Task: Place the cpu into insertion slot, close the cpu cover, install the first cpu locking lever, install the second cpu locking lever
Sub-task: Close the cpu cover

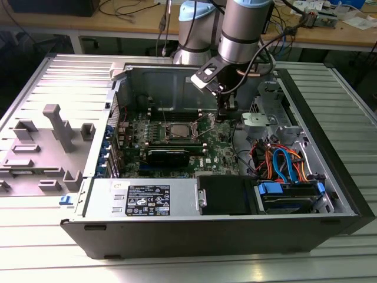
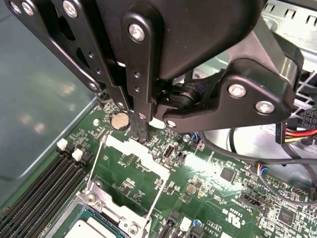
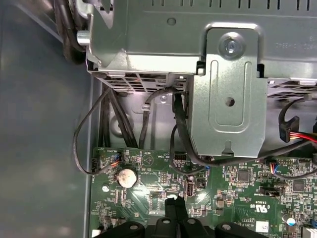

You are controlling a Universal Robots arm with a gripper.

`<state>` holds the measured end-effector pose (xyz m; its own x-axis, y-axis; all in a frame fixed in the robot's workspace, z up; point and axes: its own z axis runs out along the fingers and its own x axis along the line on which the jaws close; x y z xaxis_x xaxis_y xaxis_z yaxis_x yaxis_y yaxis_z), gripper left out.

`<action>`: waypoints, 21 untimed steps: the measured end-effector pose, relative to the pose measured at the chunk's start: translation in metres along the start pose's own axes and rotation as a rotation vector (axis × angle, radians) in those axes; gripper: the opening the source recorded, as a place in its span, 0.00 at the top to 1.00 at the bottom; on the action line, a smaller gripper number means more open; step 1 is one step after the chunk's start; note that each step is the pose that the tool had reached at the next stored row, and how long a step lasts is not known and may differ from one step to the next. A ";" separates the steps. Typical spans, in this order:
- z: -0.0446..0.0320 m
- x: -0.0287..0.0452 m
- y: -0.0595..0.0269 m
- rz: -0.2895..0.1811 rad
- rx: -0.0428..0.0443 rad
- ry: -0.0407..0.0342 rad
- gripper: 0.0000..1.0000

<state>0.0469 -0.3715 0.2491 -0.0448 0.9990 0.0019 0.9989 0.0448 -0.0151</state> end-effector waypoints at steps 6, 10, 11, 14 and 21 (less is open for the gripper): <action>0.0042 0.0000 0.0000 0.000 0.0056 0.0000 0.89; 0.0046 0.0001 -0.0023 0.000 0.0063 0.0005 0.89; 0.0046 0.0001 -0.0033 0.000 0.0063 0.0005 0.89; 0.0046 0.0003 -0.0072 0.000 0.0064 0.0004 0.89; 0.0047 0.0007 -0.0160 -0.001 0.0064 0.0003 0.89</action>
<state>0.0307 -0.3715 0.2447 -0.0454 0.9990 0.0022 0.9987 0.0455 -0.0215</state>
